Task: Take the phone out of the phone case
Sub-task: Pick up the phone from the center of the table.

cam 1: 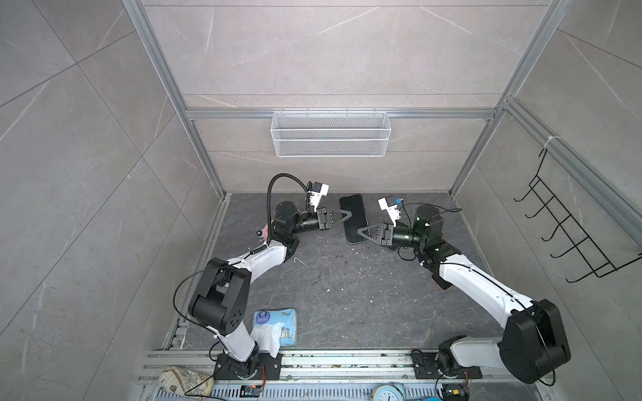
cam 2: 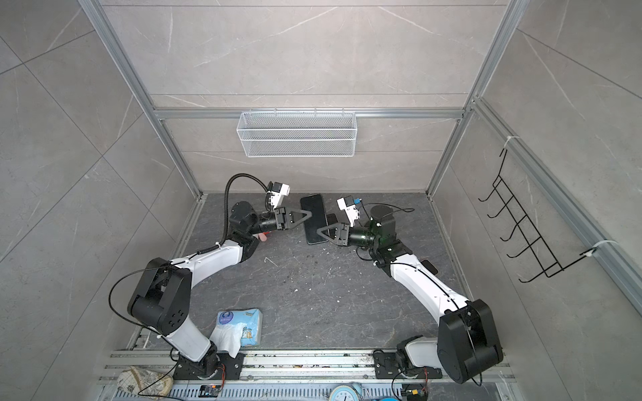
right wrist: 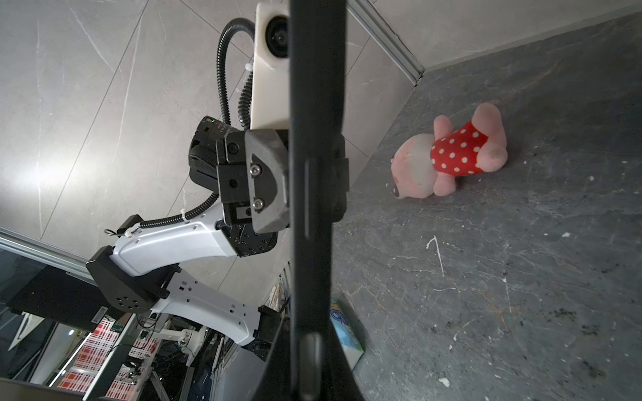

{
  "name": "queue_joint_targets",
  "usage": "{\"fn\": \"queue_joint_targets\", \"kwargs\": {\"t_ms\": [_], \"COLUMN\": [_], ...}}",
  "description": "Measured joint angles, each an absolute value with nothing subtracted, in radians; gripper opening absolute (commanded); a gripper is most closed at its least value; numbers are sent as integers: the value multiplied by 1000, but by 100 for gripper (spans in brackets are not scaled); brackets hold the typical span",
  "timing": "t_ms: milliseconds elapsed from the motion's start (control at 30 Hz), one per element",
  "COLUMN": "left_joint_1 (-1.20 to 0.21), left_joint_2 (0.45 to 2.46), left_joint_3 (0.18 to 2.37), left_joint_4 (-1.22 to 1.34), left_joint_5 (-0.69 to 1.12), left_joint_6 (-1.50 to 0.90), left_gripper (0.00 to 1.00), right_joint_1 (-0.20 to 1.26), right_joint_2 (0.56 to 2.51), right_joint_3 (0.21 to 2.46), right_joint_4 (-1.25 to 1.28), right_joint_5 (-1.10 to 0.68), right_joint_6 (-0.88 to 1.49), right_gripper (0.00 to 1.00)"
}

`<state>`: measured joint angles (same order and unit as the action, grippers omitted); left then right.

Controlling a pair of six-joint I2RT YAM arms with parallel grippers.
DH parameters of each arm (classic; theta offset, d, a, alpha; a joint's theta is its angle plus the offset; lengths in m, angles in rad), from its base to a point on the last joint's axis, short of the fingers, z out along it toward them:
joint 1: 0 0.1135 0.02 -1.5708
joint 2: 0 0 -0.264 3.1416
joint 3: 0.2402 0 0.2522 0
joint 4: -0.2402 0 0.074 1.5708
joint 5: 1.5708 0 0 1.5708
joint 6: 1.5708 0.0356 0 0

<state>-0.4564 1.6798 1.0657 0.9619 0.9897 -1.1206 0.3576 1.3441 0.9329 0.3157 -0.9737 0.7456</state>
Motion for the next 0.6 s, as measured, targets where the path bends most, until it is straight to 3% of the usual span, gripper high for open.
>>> {"fn": "queue_joint_targets", "kwargs": {"t_ms": [133, 233, 367, 600], "left_joint_1": [-458, -465, -472, -555], "left_joint_2": [1677, 1662, 1563, 1290], "left_joint_3": [1066, 1061, 1023, 878], "left_joint_4": [966, 915, 741, 667], "left_joint_5": [996, 952, 786, 284], "left_joint_6": [-1122, -1094, -1052, -1045], "left_gripper": [0, 0, 0, 0], "right_joint_1": [358, 361, 361, 366], "right_joint_2": [1337, 1318, 1242, 1148], "right_joint_3": [928, 906, 855, 712], "right_joint_4": [300, 299, 346, 619], "right_joint_5": [-965, -954, -894, -749], "right_joint_6": [738, 751, 804, 1019], "right_gripper": [51, 73, 86, 85]}}
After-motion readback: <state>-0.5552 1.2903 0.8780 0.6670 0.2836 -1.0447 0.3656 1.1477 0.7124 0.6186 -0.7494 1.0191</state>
